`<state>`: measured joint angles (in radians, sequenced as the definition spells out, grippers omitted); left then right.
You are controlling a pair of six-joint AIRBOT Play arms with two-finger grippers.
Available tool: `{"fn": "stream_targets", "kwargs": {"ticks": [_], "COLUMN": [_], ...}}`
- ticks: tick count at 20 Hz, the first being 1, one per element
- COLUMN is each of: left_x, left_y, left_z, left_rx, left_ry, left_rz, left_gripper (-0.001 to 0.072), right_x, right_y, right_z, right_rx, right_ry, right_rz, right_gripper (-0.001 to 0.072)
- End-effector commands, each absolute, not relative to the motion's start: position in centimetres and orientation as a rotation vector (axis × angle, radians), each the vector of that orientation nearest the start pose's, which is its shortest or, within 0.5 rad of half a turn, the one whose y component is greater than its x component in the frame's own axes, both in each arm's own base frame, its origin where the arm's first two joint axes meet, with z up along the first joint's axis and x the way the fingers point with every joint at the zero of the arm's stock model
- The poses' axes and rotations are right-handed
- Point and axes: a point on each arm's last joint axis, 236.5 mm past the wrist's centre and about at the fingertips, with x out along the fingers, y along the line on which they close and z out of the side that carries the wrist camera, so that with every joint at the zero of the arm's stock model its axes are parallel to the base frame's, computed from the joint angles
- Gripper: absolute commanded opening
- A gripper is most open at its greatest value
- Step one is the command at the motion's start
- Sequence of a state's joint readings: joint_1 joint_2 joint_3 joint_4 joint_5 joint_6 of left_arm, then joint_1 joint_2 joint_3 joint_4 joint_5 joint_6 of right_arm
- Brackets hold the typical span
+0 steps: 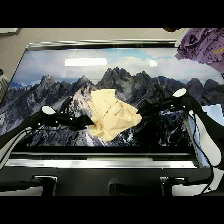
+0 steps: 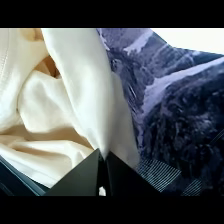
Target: Fold the clothes and pants, and hang the long-sleeved shirts on hangers.
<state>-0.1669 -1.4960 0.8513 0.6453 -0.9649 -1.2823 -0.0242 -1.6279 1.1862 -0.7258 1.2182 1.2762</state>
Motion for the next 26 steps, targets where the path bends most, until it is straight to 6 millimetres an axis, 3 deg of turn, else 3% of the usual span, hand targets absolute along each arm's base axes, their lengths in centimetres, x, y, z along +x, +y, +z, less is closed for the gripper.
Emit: {"fn": "stream_targets", "kwargs": {"ticks": [1,2,3,4,6,7,8,9,11,13,15,16,18,19,21,23,24,26], "left_x": [31.4,31.8,32.2,32.7,35.1,37.0,39.6,42.0,46.3,47.4,45.3,43.2,38.5,36.4,32.4,29.9,29.1,29.1], "left_y": [-23.0,-23.4,-23.4,-23.4,-23.0,-22.1,-20.0,-17.2,-10.3,-4.6,-1.6,-0.8,-0.5,-0.7,-1.4,-2.0,-2.2,-2.3], "left_z": [-10.5,-10.4,-10.3,-10.0,-7.4,-5.3,-2.6,0.5,9.7,21.9,32.7,37.7,44.8,46.9,49.0,48.9,48.5,47.1], "left_rx": [-0.689,-0.717,-0.730,-0.724,-0.725,-0.711,-0.679,-0.625,-0.508,-0.429,-0.358,-0.320,-0.274,-0.264,-0.275,-0.269,-0.269,-0.305], "left_ry": [1.506,1.496,1.481,1.465,1.397,1.341,1.267,1.183,0.955,0.684,0.449,0.338,0.170,0.115,0.068,0.089,0.110,0.169], "left_rz": [-0.507,-0.502,-0.494,-0.501,-0.531,-0.537,-0.490,-0.421,-0.257,-0.154,-0.109,-0.092,-0.083,-0.091,-0.103,-0.110,-0.112,-0.108], "left_gripper": [0.0550,0.0447,0.0296,0.0025,0.0013,0.0011,0.0011,0.0010,0.0010,0.0010,0.0010,0.0011,0.0011,0.0012,0.0012,0.0012,0.0013,0.0013], "right_x": [39.1,39.2,39.3,39.6,40.7,41.9,43.7,45.7,49.1,50.2,48.1,46.3,41.8,39.3,34.9,31.7,30.8,31.0], "right_y": [15.8,15.8,15.8,15.7,15.4,15.0,14.3,13.3,11.1,9.1,8.3,8.2,8.2,8.2,8.6,8.8,8.9,8.9], "right_z": [-4.1,-3.7,-3.3,-2.7,-0.6,1.2,3.9,7.4,16.0,26.8,36.5,40.4,46.6,48.7,51.0,51.8,51.8,51.0], "right_rx": [0.666,0.664,0.660,0.656,0.635,0.605,0.559,0.511,0.407,0.316,0.241,0.213,0.170,0.159,0.133,0.106,0.097,0.128], "right_ry": [1.443,1.433,1.418,1.398,1.312,1.241,1.146,1.035,0.796,0.540,0.328,0.244,0.113,0.063,0.014,0.005,0.011,0.048], "right_rz": [0.553,0.553,0.552,0.550,0.538,0.530,0.513,0.481,0.415,0.361,0.356,0.358,0.365,0.370,0.384,0.392,0.394,0.393], "right_gripper": [0.0025,0.0025,0.0025,0.0025,0.0025,0.0025,0.0025,0.0025,0.0025,0.0025,0.0025,0.0025,0.0025,0.0025,0.0025,0.0025,0.0025,0.0025]}}
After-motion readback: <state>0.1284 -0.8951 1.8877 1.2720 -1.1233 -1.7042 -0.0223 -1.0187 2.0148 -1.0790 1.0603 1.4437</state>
